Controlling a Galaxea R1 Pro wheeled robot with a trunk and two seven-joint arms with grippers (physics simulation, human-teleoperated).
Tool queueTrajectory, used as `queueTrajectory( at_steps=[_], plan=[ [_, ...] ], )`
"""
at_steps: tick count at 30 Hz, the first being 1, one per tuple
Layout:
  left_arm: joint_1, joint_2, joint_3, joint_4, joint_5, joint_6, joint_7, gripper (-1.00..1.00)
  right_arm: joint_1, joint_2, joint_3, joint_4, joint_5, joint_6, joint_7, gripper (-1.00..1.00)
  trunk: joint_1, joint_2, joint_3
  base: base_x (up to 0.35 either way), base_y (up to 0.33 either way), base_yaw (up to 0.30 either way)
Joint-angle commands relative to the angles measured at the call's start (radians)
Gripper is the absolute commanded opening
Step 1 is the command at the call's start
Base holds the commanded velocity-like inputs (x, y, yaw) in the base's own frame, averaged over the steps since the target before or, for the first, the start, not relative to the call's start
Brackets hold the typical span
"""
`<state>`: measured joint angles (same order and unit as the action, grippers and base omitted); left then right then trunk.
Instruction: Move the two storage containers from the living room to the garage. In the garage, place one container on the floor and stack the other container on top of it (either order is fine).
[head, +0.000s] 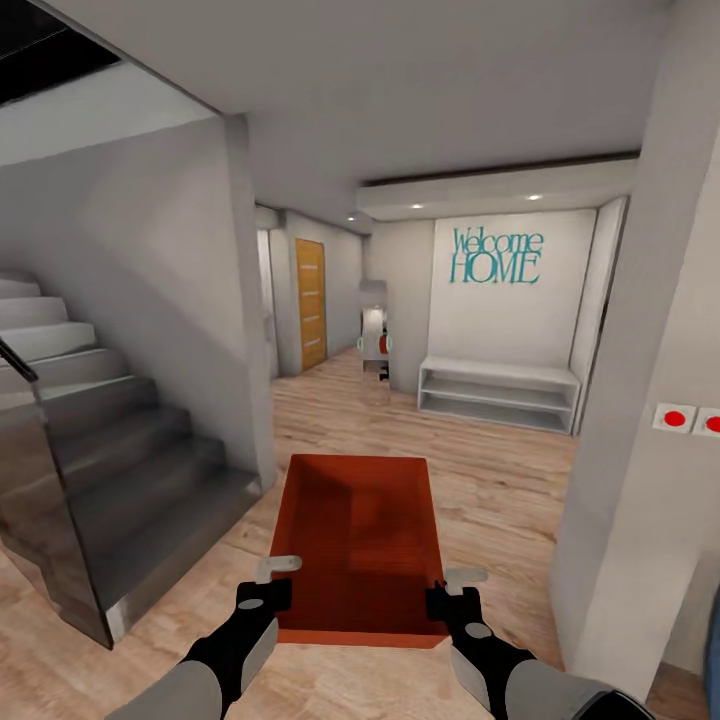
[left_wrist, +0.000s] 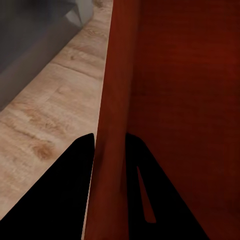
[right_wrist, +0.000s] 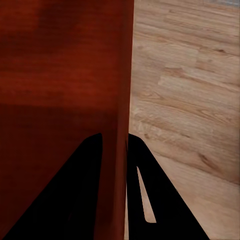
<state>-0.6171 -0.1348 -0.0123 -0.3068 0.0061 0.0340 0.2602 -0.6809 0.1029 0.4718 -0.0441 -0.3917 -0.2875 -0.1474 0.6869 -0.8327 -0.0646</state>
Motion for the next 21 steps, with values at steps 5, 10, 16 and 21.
queueTrajectory(
  at_steps=[5,10,16,21],
  plan=[
    [-0.001,0.007,0.026,-0.032,-0.018,0.004,0.008,-1.00,0.000,0.000,-0.010,0.001,-0.007,-0.001,0.002,-1.00,0.001,-0.001,-0.002,0.322,0.000,0.000],
    [-0.001,0.007,0.025,-0.032,-0.018,0.004,0.008,-1.00,0.000,0.000,-0.009,0.001,-0.007,-0.001,0.001,-1.00,0.001,-0.001,-0.002,0.322,0.000,-0.028],
    [-0.001,0.007,0.026,-0.032,-0.018,0.004,0.008,-1.00,0.000,0.000,-0.009,0.001,-0.007,-0.001,0.001,-1.00,0.001,-0.001,-0.002,0.322,0.000,-0.189],
    [-0.001,0.007,0.026,-0.032,-0.018,0.004,0.008,-1.00,0.000,0.000,-0.010,0.001,-0.007,-0.001,0.000,-1.00,0.001,-0.001,-0.002,0.322,0.000,-0.041]
  ],
)
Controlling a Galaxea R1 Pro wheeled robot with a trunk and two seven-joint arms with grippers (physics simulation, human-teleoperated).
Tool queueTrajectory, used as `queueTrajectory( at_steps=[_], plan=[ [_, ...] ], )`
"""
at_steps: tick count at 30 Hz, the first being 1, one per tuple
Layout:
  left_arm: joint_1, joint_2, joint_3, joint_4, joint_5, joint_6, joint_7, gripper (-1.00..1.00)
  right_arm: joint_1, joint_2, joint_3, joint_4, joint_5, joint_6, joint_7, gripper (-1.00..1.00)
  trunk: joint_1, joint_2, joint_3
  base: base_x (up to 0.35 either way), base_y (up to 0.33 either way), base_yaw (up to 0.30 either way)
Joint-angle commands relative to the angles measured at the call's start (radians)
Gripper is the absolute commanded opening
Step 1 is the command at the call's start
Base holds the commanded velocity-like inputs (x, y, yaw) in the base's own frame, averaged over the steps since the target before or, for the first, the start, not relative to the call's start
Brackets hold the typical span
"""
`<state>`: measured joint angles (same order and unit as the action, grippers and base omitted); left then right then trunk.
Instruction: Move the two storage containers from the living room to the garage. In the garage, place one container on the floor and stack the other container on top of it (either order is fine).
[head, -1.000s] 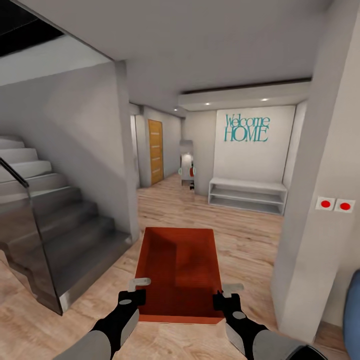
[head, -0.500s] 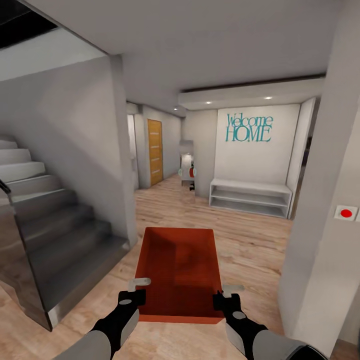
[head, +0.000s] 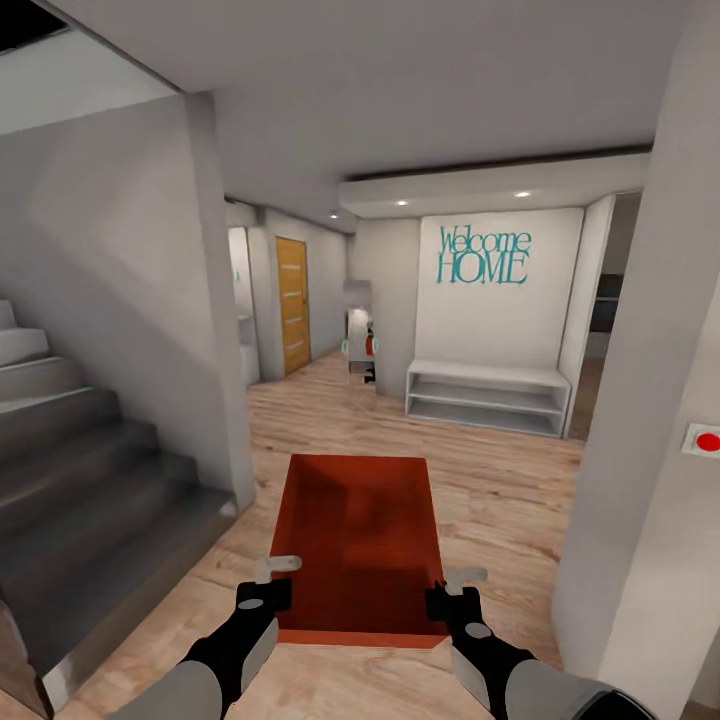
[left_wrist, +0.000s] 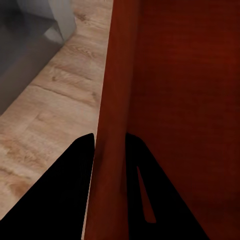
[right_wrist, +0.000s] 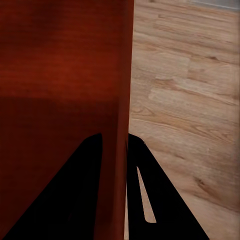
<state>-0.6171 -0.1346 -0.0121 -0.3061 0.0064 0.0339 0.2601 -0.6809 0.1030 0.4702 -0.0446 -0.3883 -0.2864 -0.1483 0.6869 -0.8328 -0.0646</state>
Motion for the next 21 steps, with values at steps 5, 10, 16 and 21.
queueTrajectory(
  at_steps=[5,10,16,21],
  plan=[
    [-0.001,0.007,0.025,-0.033,-0.019,0.004,0.008,-1.00,0.000,0.000,-0.008,0.002,-0.010,-0.002,0.001,-1.00,0.001,-0.001,-0.002,0.322,0.000,-0.003],
    [-0.001,0.007,0.025,-0.033,-0.019,0.004,0.008,-1.00,0.000,0.000,-0.008,0.002,-0.010,-0.002,0.001,-1.00,0.001,-0.001,-0.002,0.322,0.000,0.000],
    [-0.001,0.007,0.024,-0.033,-0.019,0.004,0.008,-1.00,0.000,0.000,-0.008,0.002,-0.010,-0.002,0.001,-1.00,0.001,-0.001,-0.002,0.322,0.000,0.000],
    [-0.001,0.007,0.024,-0.033,-0.019,0.004,0.008,-1.00,0.000,0.000,-0.008,0.002,-0.010,-0.002,0.001,-1.00,0.001,-0.001,-0.002,0.322,0.000,0.000]
  ],
)
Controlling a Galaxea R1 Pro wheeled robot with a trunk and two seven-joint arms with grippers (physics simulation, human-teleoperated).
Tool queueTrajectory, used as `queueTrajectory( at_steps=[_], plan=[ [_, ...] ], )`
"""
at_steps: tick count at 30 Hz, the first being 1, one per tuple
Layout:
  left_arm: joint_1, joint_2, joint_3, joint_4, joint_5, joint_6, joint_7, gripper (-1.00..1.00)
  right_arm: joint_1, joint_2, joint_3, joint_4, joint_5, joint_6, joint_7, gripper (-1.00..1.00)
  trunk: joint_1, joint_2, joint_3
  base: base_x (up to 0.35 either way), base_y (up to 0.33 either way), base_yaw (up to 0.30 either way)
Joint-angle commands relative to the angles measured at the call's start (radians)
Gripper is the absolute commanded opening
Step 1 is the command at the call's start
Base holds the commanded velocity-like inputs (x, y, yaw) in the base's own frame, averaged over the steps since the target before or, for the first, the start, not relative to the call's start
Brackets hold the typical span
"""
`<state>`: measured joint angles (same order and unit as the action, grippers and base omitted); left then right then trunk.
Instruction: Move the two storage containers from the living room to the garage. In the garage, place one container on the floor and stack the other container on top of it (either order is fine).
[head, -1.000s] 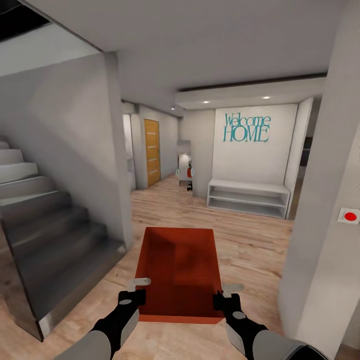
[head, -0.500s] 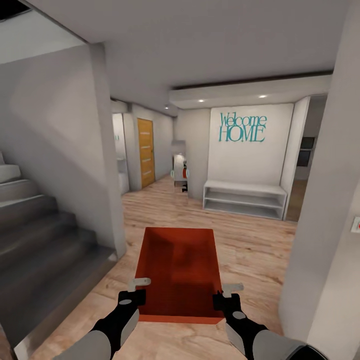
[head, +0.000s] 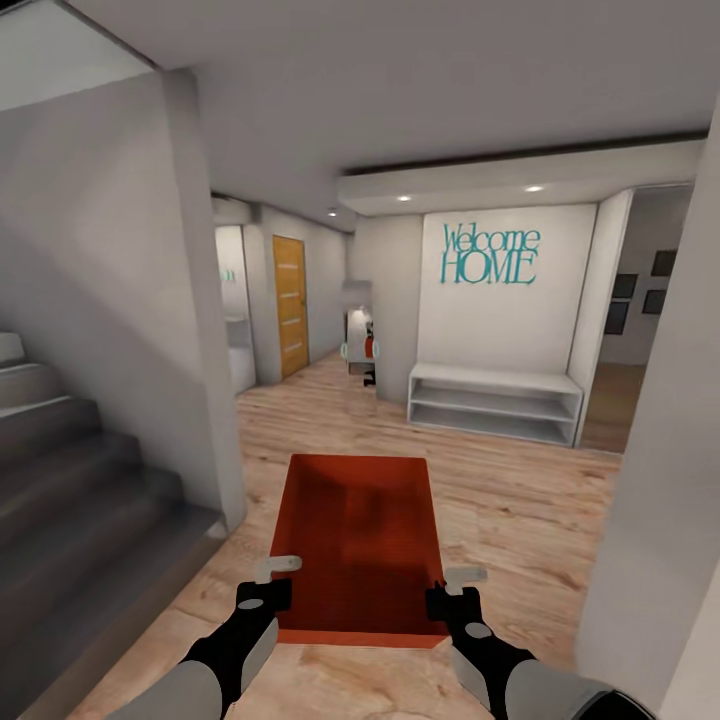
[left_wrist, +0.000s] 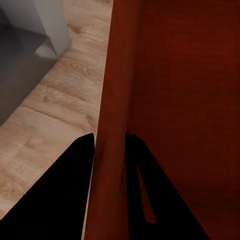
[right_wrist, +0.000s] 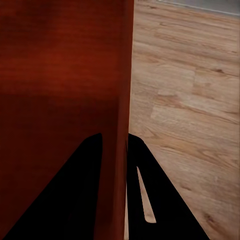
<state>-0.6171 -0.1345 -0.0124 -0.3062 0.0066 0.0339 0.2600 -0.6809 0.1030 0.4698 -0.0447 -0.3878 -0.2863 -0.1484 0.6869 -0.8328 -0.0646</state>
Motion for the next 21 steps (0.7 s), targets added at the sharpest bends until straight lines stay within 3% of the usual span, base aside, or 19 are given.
queueTrajectory(
  at_steps=[1,21],
  plan=[
    [-0.001,0.007,0.025,-0.033,-0.019,0.004,0.008,-1.00,0.000,0.000,-0.008,0.002,-0.011,-0.002,0.002,-1.00,0.001,-0.001,-0.002,0.322,0.000,0.000],
    [-0.001,0.007,0.025,-0.033,-0.019,0.004,0.008,-1.00,0.000,0.000,-0.008,0.002,-0.011,-0.002,0.001,-1.00,0.001,-0.001,-0.002,0.322,0.000,0.000]
  ],
)
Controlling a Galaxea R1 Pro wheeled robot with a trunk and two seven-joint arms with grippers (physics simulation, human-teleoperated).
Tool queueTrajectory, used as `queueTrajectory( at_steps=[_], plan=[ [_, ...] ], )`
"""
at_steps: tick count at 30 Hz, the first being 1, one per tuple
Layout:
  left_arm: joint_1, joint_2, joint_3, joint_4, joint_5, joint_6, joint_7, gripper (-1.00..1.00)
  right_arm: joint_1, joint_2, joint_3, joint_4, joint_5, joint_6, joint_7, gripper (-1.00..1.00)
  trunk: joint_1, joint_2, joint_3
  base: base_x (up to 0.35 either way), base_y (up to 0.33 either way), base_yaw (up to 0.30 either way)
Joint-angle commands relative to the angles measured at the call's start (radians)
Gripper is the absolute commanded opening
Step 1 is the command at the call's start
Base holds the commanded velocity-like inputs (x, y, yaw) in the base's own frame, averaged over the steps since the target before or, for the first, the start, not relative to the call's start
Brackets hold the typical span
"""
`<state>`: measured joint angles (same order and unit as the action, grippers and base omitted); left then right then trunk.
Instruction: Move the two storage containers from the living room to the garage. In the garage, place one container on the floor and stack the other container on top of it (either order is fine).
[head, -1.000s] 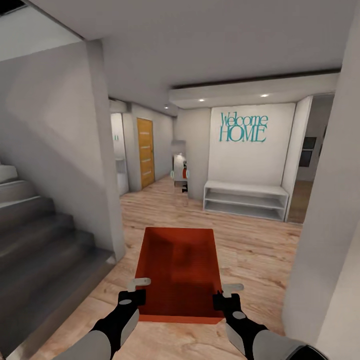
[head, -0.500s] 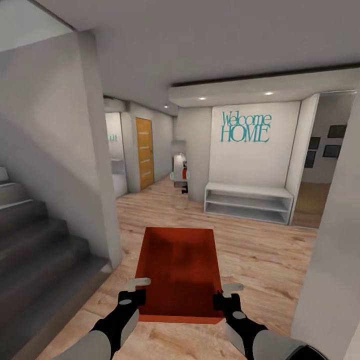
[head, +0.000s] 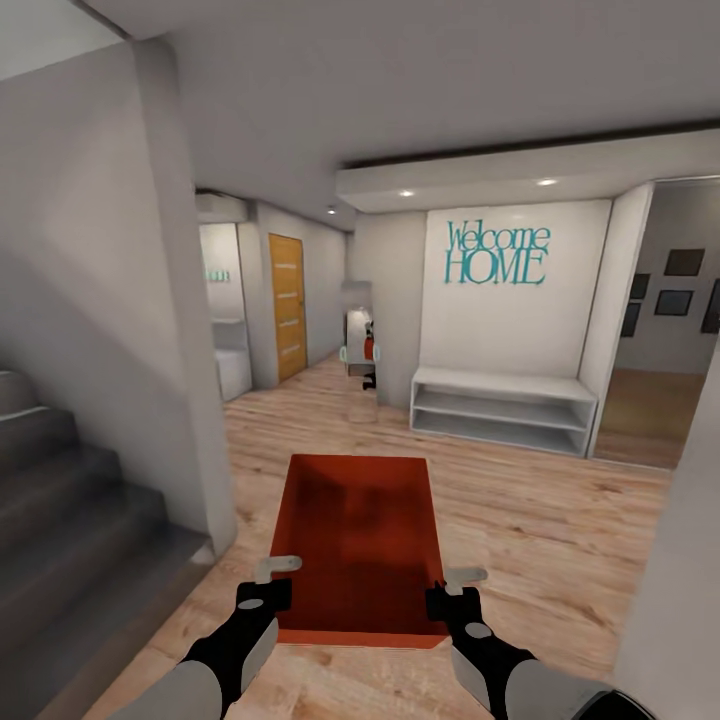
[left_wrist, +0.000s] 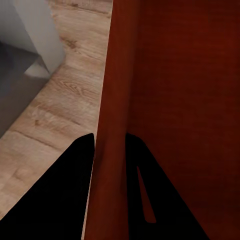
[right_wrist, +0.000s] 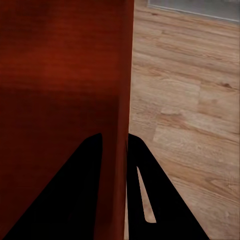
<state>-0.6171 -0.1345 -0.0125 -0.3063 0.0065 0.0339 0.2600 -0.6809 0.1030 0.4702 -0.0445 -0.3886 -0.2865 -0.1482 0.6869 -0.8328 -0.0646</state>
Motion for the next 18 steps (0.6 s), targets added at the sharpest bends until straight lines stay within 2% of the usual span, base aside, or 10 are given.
queueTrajectory(
  at_steps=[1,18],
  plan=[
    [-0.001,0.007,0.025,-0.033,-0.019,0.004,0.008,-1.00,0.000,0.000,-0.008,0.002,-0.010,-0.002,0.001,-1.00,0.001,-0.001,-0.002,0.322,0.000,0.000],
    [-0.001,0.007,0.025,-0.033,-0.019,0.004,0.008,-1.00,0.000,0.000,-0.008,0.002,-0.010,-0.002,0.001,-1.00,0.001,-0.001,-0.002,0.322,0.000,0.000]
  ],
)
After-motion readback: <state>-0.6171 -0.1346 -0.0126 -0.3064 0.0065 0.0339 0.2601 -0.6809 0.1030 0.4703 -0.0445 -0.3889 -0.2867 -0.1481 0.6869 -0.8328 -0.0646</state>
